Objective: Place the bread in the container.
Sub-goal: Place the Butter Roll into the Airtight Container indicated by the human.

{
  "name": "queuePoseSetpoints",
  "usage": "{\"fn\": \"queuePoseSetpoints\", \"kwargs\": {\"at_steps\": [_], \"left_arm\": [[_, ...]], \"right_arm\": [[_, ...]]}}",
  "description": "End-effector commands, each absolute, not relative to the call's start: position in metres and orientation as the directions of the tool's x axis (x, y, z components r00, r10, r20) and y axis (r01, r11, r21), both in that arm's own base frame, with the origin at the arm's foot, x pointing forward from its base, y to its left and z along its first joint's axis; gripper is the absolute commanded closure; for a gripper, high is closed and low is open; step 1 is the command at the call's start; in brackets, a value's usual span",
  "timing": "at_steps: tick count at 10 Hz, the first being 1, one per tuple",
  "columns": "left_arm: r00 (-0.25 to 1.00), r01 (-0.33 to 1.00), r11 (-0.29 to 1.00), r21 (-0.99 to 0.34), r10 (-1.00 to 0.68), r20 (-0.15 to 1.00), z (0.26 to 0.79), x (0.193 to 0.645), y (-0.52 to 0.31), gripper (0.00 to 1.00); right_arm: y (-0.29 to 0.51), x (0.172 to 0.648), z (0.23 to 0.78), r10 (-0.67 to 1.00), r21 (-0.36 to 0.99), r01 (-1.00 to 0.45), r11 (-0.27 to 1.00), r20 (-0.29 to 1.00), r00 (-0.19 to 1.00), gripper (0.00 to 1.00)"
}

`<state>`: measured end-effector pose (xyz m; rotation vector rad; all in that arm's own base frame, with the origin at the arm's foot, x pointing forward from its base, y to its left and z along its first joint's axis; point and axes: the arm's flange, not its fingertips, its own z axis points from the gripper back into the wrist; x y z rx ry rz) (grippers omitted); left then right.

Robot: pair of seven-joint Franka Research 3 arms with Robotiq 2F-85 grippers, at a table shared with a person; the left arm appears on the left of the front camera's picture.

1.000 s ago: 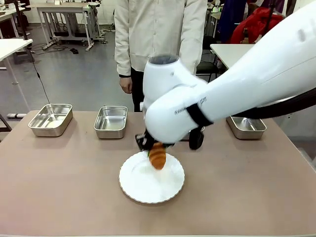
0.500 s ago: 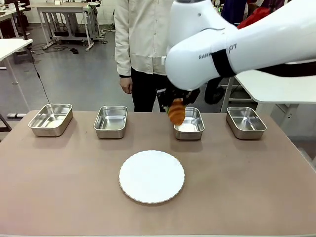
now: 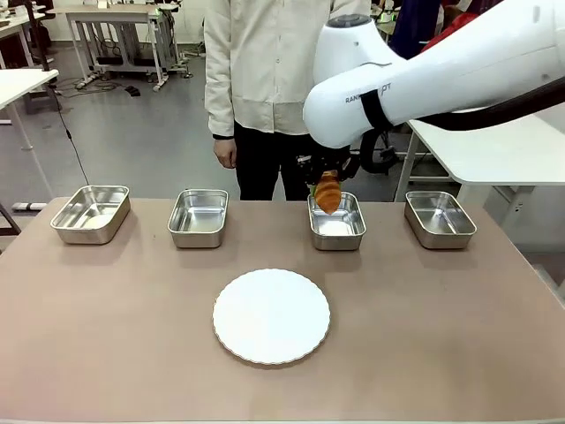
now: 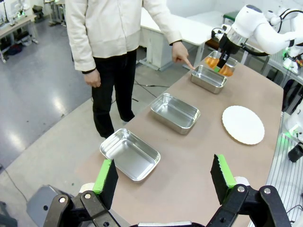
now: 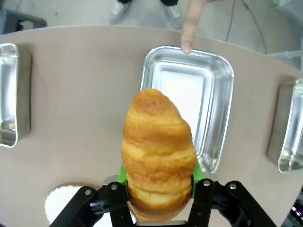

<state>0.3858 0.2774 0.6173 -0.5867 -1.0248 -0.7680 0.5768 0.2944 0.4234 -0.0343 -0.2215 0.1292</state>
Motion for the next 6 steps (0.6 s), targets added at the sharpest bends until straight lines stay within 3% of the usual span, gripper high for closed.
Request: {"fn": "queuePoseSetpoints", "kwargs": {"at_steps": [1, 6], "left_arm": [[0.285, 0.801, 0.595, -0.065, -0.284, 0.916, 0.619, 0.384, 0.277, 0.00], [0.285, 0.801, 0.595, -0.065, -0.284, 0.916, 0.619, 0.384, 0.277, 0.00]], "right_arm": [[0.296, 0.599, 0.417, 0.166, -0.056, -0.159, 0.986, 0.180, 0.970, 0.45], [0.277, 0.603, 0.389, 0.146, -0.054, -0.140, 0.989, 0.135, 0.980, 0.45]]}}
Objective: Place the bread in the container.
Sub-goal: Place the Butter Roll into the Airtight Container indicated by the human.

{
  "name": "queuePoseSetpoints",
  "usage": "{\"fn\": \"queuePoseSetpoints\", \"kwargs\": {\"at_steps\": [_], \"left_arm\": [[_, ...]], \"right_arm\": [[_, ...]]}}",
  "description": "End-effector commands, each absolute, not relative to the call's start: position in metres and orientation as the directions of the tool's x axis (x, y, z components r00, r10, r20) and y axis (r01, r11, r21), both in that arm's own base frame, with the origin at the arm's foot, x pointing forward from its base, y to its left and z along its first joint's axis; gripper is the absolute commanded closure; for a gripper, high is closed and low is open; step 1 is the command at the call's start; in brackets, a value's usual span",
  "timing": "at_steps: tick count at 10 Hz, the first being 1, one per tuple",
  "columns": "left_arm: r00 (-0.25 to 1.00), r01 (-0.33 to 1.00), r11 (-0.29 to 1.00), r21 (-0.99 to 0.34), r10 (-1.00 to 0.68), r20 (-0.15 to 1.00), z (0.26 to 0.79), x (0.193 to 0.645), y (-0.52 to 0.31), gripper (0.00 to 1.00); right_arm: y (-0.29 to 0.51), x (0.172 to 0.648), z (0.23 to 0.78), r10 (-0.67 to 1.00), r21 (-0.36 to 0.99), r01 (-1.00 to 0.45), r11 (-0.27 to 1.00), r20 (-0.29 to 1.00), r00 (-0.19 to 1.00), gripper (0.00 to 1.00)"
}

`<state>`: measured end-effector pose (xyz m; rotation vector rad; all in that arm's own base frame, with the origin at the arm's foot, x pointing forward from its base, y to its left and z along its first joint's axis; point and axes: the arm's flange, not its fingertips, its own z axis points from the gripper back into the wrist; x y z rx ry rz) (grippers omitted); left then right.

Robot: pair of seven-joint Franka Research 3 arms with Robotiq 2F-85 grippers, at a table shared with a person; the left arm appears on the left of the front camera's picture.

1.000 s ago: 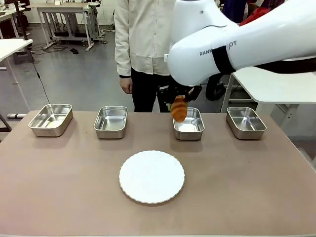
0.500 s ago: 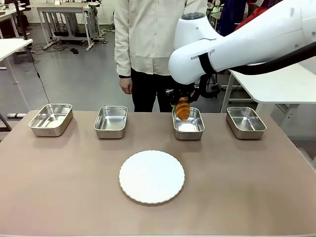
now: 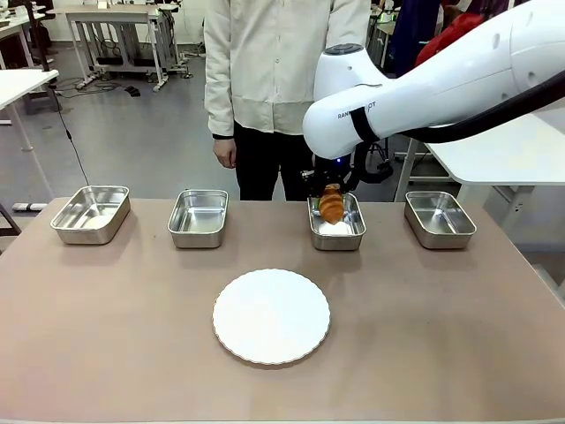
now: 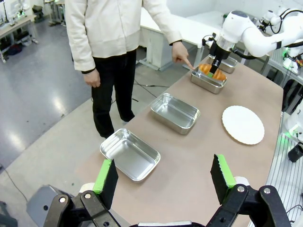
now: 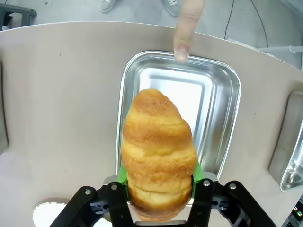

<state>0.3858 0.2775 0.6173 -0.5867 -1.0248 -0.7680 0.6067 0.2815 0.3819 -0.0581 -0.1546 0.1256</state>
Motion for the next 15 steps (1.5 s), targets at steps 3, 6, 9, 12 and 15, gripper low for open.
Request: {"fn": "queuePoseSetpoints", "kwargs": {"at_steps": [3, 6, 9, 12, 15], "left_arm": [[0.285, 0.801, 0.595, -0.065, -0.284, 0.916, 0.619, 0.384, 0.277, 0.00], [0.285, 0.801, 0.595, -0.065, -0.284, 0.916, 0.619, 0.384, 0.277, 0.00], [0.285, 0.801, 0.595, -0.065, -0.284, 0.916, 0.619, 0.384, 0.277, 0.00], [0.285, 0.801, 0.595, -0.065, -0.284, 0.916, 0.619, 0.384, 0.277, 0.00], [0.285, 0.801, 0.595, -0.065, -0.284, 0.916, 0.619, 0.384, 0.277, 0.00]], "right_arm": [[0.271, 0.605, 0.385, 0.153, -0.074, -0.143, 0.987, 0.156, 0.976, 0.00], [0.268, 0.608, 0.388, 0.133, -0.073, -0.122, 0.990, 0.172, 0.976, 0.00], [0.265, 0.599, 0.394, 0.131, -0.037, -0.127, 0.991, 0.134, 0.982, 0.00], [0.271, 0.611, 0.387, 0.119, -0.073, -0.109, 0.991, 0.161, 0.980, 0.00], [0.271, 0.611, 0.387, 0.119, -0.073, -0.109, 0.991, 0.161, 0.980, 0.00]]}}
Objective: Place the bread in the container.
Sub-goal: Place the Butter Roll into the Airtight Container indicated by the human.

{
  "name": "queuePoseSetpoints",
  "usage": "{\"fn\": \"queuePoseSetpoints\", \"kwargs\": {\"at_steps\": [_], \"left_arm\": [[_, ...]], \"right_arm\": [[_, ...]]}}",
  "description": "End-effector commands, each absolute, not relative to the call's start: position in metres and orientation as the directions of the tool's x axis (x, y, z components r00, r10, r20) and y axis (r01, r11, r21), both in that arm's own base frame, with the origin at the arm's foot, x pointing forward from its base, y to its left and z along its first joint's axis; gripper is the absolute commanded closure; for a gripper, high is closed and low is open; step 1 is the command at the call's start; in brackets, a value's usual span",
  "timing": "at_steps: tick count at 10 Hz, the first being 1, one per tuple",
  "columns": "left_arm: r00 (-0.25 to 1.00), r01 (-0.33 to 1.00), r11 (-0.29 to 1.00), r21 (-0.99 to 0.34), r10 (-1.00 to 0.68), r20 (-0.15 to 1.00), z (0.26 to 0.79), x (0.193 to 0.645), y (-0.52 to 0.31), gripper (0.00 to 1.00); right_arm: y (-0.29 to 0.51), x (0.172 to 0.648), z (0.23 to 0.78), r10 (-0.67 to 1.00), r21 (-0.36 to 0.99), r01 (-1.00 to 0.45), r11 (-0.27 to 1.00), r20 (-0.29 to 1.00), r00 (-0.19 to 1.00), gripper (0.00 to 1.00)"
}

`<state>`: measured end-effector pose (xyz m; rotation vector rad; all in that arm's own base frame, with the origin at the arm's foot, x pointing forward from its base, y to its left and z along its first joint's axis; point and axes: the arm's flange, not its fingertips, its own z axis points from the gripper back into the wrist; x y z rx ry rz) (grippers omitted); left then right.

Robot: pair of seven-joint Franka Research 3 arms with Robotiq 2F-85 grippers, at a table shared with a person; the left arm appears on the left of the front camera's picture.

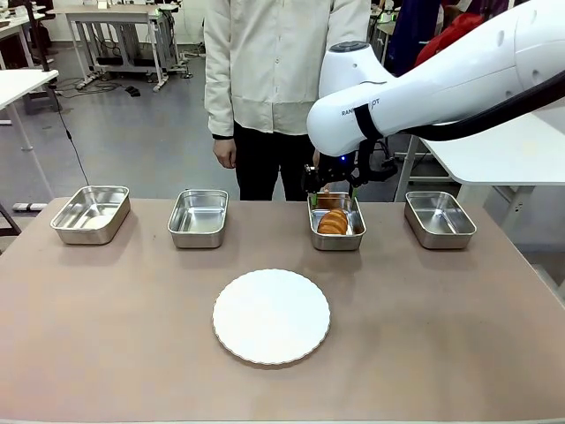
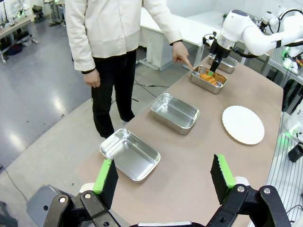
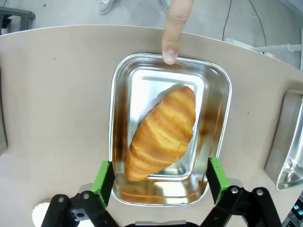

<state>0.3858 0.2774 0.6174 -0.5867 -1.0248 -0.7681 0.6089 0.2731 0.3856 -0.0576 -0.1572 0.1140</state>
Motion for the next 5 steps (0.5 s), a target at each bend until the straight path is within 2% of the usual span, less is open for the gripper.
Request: {"fn": "queuePoseSetpoints", "kwargs": {"at_steps": [1, 4, 5], "left_arm": [[0.285, 0.801, 0.595, -0.065, -0.284, 0.916, 0.619, 0.384, 0.277, 0.00], [0.285, 0.801, 0.595, -0.065, -0.284, 0.916, 0.619, 0.384, 0.277, 0.00], [0.285, 0.801, 0.595, -0.065, -0.284, 0.916, 0.619, 0.384, 0.277, 0.00]], "right_arm": [[0.271, 0.611, 0.387, 0.119, -0.073, -0.109, 0.991, 0.161, 0.980, 0.00], [0.273, 0.609, 0.386, 0.118, -0.066, -0.109, 0.992, 0.153, 0.981, 0.00], [0.257, 0.582, 0.403, 0.099, -0.062, -0.087, 0.994, 0.230, 0.968, 0.00]]}}
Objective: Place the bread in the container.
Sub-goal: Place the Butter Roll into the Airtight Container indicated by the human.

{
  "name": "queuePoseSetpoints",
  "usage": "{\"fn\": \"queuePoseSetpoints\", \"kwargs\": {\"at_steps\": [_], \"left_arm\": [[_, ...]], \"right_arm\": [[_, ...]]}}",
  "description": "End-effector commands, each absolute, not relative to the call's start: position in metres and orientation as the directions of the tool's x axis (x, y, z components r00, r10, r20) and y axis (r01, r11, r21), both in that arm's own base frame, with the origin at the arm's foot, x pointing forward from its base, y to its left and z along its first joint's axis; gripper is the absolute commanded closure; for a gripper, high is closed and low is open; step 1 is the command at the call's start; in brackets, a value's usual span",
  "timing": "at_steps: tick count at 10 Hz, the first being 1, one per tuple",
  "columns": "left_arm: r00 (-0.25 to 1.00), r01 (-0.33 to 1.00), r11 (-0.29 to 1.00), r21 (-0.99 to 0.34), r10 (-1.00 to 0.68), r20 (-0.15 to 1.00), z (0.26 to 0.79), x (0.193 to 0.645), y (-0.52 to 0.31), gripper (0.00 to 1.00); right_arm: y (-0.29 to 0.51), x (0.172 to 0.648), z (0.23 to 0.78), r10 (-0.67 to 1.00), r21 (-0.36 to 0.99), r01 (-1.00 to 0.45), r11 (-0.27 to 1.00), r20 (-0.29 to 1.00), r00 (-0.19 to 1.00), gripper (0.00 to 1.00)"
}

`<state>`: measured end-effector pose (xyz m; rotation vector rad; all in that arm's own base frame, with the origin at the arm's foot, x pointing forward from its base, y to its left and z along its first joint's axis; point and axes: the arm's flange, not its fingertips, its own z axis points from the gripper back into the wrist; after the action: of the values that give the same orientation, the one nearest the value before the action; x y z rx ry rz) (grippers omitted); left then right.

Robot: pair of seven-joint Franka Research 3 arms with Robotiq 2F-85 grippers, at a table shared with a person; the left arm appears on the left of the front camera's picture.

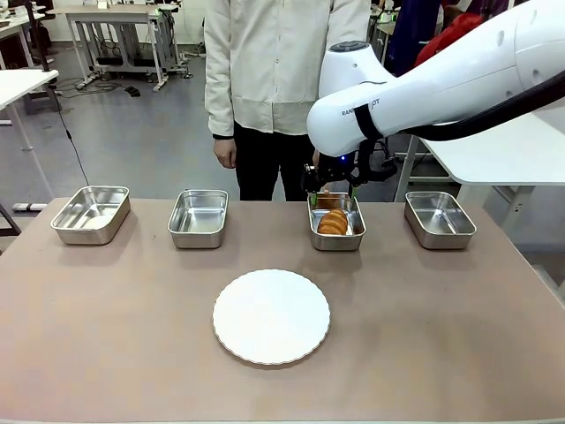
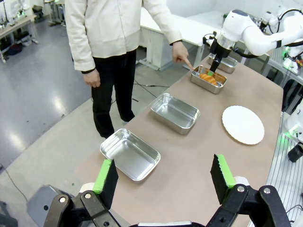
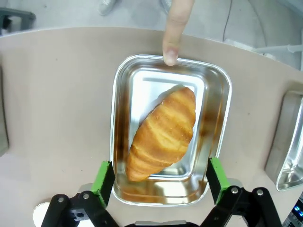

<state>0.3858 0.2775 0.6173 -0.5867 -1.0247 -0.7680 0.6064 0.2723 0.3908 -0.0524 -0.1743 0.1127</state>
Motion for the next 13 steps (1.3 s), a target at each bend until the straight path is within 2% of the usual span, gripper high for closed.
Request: {"fn": "queuePoseSetpoints", "kwargs": {"at_steps": [1, 5, 8, 11, 12, 13], "left_arm": [[0.285, 0.801, 0.595, -0.065, -0.284, 0.916, 0.619, 0.384, 0.277, 0.00], [0.285, 0.801, 0.595, -0.065, -0.284, 0.916, 0.619, 0.384, 0.277, 0.00], [0.285, 0.801, 0.595, -0.065, -0.284, 0.916, 0.619, 0.384, 0.277, 0.00], [0.285, 0.801, 0.595, -0.065, -0.284, 0.916, 0.619, 0.384, 0.277, 0.00], [0.285, 0.801, 0.595, -0.065, -0.284, 0.916, 0.619, 0.384, 0.277, 0.00], [0.285, 0.801, 0.595, -0.065, -0.284, 0.916, 0.619, 0.384, 0.277, 0.00]], "right_arm": [[0.240, 0.555, 0.417, 0.067, -0.045, -0.056, 0.997, 0.304, 0.950, 0.00], [0.187, 0.447, 0.438, 0.040, -0.025, -0.032, 0.999, 0.465, 0.885, 0.00], [0.148, 0.397, 0.419, 0.068, 0.055, -0.107, 0.993, 0.477, 0.876, 0.00], [0.137, 0.380, 0.408, 0.092, 0.072, -0.142, 0.987, 0.470, 0.878, 0.00], [0.137, 0.381, 0.408, 0.075, 0.121, -0.147, 0.982, 0.463, 0.883, 0.00], [0.149, 0.392, 0.412, 0.074, 0.048, -0.107, 0.993, 0.458, 0.886, 0.00]]}}
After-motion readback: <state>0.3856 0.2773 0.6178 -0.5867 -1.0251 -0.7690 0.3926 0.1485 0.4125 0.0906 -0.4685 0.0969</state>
